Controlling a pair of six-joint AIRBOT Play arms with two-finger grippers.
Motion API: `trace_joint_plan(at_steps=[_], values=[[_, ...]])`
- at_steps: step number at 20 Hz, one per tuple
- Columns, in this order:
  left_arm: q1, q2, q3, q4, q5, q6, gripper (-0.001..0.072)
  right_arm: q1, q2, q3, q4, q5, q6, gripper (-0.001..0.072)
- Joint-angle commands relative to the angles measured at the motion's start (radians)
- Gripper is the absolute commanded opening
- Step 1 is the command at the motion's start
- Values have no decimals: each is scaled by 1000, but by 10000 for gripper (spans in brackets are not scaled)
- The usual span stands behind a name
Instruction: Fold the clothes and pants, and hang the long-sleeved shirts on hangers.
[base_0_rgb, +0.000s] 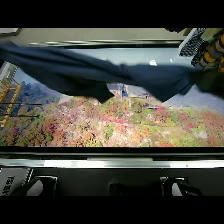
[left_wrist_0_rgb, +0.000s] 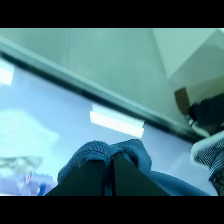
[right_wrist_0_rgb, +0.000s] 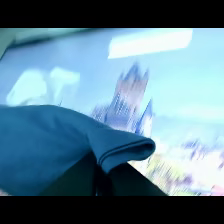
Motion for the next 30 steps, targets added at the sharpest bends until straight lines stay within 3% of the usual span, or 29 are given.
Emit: trace_joint_plan(at_steps=[1, 6, 10, 14, 18, 21, 24, 27, 30], values=[[69, 154, 119, 21, -1, -124, 16, 0, 70, 198, -169, -20, 120, 34], [90, 283, 119, 28, -24, -167, 15, 0, 170, 248, -172, 27, 238, 34], [89, 240, 92, 26, -243, -215, 16, 0, 134, 248, -173, 125, 444, 34], [37, 117, -78, -18, -419, -209, 16, 0, -80, 247, -164, 335, 599, 34], [-156, -52, -333, -18, -359, -102, 16, 1, -404, 247, -104, 403, 578, 34], [-280, -208, -474, -18, -137, -35, 17, 43, -629, 247, -105, 315, 489, 35], [-349, -375, -499, -22, 57, 16, 18, 112, -826, 247, -102, 93, 461, 34], [-362, -496, -499, -42, 145, 16, 18, 181, -944, 247, -65, -130, 462, 44], [-362, -535, -499, -45, 157, 16, 18, 219, -974, 247, -40, -210, 462, 282]])
